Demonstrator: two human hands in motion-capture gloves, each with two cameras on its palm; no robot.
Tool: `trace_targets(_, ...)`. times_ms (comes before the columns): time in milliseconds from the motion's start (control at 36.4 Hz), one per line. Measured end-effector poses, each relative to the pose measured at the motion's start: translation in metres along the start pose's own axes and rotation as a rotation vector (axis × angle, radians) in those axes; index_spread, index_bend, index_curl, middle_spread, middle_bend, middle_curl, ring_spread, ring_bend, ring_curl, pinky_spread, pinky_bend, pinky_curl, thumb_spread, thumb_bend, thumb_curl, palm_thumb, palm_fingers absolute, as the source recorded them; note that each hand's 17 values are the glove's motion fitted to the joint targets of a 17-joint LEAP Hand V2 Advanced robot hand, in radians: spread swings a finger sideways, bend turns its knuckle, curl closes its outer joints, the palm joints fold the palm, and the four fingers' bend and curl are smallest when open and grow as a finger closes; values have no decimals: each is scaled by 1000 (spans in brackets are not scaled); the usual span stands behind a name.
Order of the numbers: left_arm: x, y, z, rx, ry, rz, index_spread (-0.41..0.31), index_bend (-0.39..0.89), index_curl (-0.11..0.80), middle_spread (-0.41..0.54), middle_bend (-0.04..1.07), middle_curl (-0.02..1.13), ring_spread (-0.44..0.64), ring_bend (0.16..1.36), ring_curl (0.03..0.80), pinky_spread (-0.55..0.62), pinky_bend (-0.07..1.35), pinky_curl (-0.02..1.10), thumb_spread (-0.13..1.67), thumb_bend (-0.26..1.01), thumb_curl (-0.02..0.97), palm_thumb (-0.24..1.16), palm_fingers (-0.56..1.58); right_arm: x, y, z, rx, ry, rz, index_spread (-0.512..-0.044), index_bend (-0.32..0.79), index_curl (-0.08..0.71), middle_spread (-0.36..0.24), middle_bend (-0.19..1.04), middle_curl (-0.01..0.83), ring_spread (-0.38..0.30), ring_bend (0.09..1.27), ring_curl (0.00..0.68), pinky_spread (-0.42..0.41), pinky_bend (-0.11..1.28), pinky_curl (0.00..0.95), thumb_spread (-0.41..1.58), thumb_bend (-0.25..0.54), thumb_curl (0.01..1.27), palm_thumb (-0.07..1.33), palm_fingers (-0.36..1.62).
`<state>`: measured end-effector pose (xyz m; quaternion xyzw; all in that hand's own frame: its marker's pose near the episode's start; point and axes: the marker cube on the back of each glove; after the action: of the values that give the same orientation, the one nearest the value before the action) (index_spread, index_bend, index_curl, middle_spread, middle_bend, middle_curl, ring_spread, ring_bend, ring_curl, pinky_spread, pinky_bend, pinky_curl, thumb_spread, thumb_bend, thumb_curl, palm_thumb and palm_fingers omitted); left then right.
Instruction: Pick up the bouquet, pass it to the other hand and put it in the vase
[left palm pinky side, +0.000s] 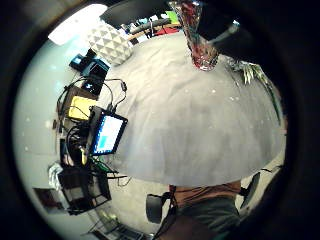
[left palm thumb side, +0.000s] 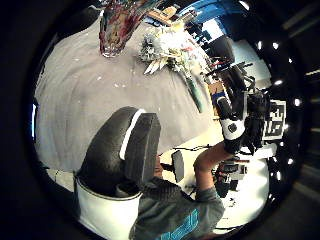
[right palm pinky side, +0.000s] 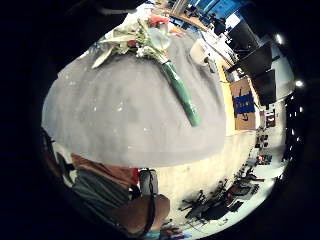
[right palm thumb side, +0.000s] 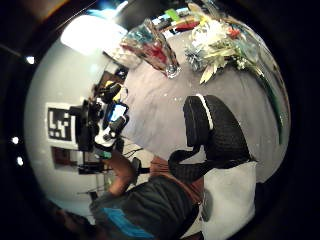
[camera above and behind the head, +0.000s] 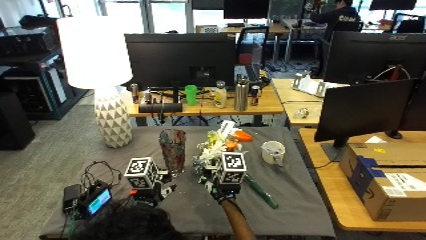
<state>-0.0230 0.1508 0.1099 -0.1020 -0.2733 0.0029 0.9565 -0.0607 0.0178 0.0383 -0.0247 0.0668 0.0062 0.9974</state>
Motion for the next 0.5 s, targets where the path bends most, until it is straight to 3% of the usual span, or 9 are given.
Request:
trace_targets(55,15,38,39,-65,-158,2,-66,189,90,30,213,100,111,446,125,205,304,94,546,58,45,123,514,-19,8,7,-26,41,6,-218,116,53,59,208,73,103,301,77,187,470,140,579,314,102,462,316)
trace_targets(110,22,55,56,-95,-217,4,-76,188,117,35,210,134,130,464,158,250,286,120,651,52,59,128,494,-27,14,9,-44,59,11,-251,117,73,68,209,95,121,318,103,216,490,171,704,326,120,484,300)
trace_targets(275,25,60,62,-102,-223,13,-93,181,177,43,195,191,164,482,201,324,248,162,858,28,97,136,468,-33,26,0,-46,67,23,-310,123,109,84,217,148,156,341,146,263,521,227,959,327,161,516,265)
trace_targets(495,27,61,53,-83,-224,12,-103,169,230,48,185,234,184,486,226,367,227,201,988,-7,139,143,455,-42,28,-3,-52,84,5,-340,131,146,94,218,200,177,361,178,288,530,264,1135,300,199,536,241)
